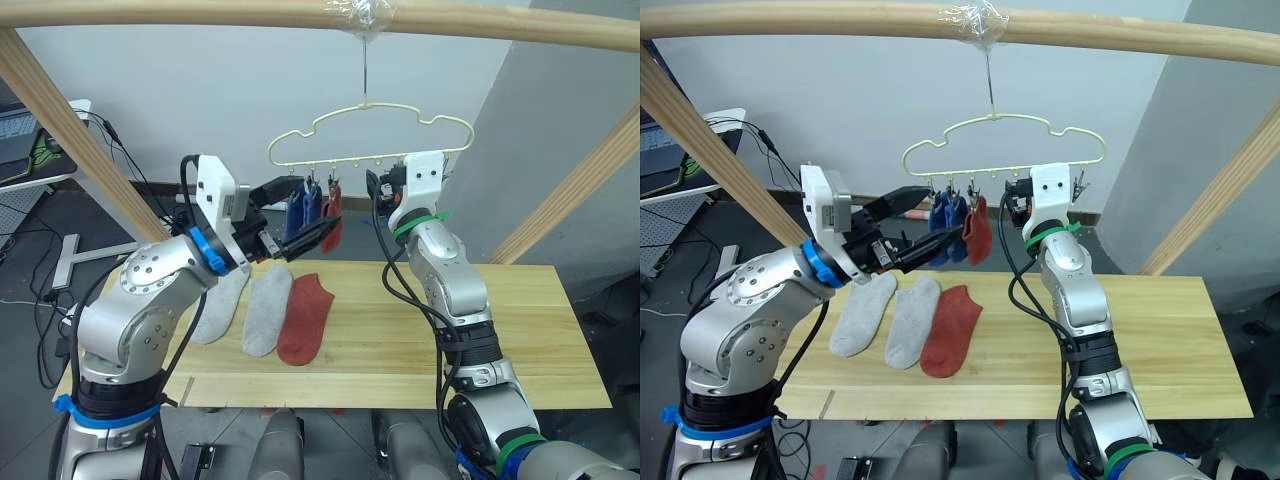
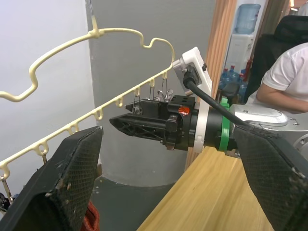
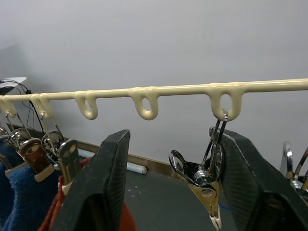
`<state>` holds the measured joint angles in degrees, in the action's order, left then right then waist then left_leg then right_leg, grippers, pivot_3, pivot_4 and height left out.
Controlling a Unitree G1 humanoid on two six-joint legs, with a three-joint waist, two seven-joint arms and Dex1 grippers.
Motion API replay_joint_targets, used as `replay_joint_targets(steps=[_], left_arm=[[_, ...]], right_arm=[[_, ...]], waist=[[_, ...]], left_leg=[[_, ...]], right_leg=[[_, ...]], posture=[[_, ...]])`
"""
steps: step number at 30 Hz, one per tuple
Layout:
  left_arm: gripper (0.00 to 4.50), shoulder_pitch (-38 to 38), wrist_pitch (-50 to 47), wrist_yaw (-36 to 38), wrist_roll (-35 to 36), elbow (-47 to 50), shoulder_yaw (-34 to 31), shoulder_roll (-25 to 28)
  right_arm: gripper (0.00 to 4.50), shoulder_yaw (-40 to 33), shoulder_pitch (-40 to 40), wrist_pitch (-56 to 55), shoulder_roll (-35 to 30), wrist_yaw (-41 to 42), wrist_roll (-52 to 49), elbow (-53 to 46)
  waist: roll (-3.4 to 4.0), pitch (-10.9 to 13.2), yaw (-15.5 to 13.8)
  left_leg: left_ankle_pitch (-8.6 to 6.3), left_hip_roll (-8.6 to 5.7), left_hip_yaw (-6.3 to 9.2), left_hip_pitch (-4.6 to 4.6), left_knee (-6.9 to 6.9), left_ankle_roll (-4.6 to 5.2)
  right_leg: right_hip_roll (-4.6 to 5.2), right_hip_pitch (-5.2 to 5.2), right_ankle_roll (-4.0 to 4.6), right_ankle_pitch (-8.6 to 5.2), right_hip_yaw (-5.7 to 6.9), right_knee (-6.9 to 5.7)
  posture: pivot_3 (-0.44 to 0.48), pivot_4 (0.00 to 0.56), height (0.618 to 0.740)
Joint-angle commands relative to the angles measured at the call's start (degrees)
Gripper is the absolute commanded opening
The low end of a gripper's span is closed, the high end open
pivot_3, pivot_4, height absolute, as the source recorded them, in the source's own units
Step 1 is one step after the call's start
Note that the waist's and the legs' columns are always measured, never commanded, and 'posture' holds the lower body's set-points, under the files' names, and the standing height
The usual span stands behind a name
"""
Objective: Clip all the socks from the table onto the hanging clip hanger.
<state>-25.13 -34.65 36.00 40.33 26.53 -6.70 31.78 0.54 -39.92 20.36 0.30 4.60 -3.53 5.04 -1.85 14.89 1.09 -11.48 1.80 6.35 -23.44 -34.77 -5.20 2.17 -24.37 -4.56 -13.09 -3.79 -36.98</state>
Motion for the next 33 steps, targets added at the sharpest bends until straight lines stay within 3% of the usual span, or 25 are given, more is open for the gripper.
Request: replay_joint_targets(steps=[1,7,15,21,25,29,33], left_arm=[[4.5,-0.25,1.58,0.28,-0.11,1.84,-0.59,0.07],[4.5,1.06,1.35,-0.6,0.25,3.75,-0.35,-0.49],[4.5,6.46,0.36,-2.14,-0.85,5.48,1.26,-1.3],[4.5,16.95,3.65,-5.21,-10.23,2.53,7.14,-2.23],[4.5,20.65,10.72,-11.4,-21.33,-7.37,12.48,-7.64],[4.5,17.66,14.27,-15.53,-27.97,-19.72,15.65,-13.31],[4.5,15.54,17.07,-16.69,-32.06,-26.39,16.83,-15.7]], right_arm=[[1.72,-0.21,-1.22,-1.82,-0.45,0.51,-0.27,-0.96],[0.01,0.01,-0.84,-1.86,-1.0,0.8,-0.08,-1.57],[0.01,-0.75,-0.15,-0.4,-1.74,1.09,-1.08,-2.38],[0.01,0.03,0.16,2.03,-3.5,4.81,-2.5,-3.67],[0.01,0.15,0.72,4.21,-4.02,5.52,-3.31,-5.68],[0.01,0.37,1.44,5.9,-3.69,5.34,-3.22,-7.17],[0.01,0.47,1.65,6.87,-3.6,5.27,-3.16,-7.94]], waist=[[0.0,0.0,0.0],[0.0,0.0,0.12],[0.0,0.0,0.4],[0.0,0.0,0.52],[0.01,-0.01,0.52],[0.01,-0.01,0.49],[0.01,-0.01,0.69]], left_leg=[[0.0,0.0,0.0,0.0,0.0,0.0],[0.0,0.0,0.0,0.0,0.0,0.0],[0.0,0.0,0.0,0.0,0.0,0.0],[0.0,0.0,-0.02,0.0,0.02,0.0],[0.0,0.0,-0.05,0.01,-0.01,0.0],[0.01,0.0,-0.04,0.01,-0.06,0.01],[0.01,0.0,-0.05,0.0,-0.05,0.01]], right_leg=[[0.0,0.0,0.0,0.0,0.0,0.0],[0.0,0.0,0.0,0.0,0.0,0.0],[0.0,0.0,-0.06,0.08,0.0,0.0],[0.0,-0.01,0.03,0.05,-0.02,0.0],[0.0,0.0,0.11,-0.09,-0.06,0.02],[0.0,-0.01,0.08,-0.09,-0.04,-0.01],[0.0,-0.01,-0.05,0.04,-0.05,-0.02]], posture=[[0.117,0.225,0.74],[0.114,0.215,0.74],[0.113,0.211,0.74],[0.071,0.219,0.74],[0.059,0.221,0.74],[0.053,0.221,0.74],[0.035,0.223,0.74]])
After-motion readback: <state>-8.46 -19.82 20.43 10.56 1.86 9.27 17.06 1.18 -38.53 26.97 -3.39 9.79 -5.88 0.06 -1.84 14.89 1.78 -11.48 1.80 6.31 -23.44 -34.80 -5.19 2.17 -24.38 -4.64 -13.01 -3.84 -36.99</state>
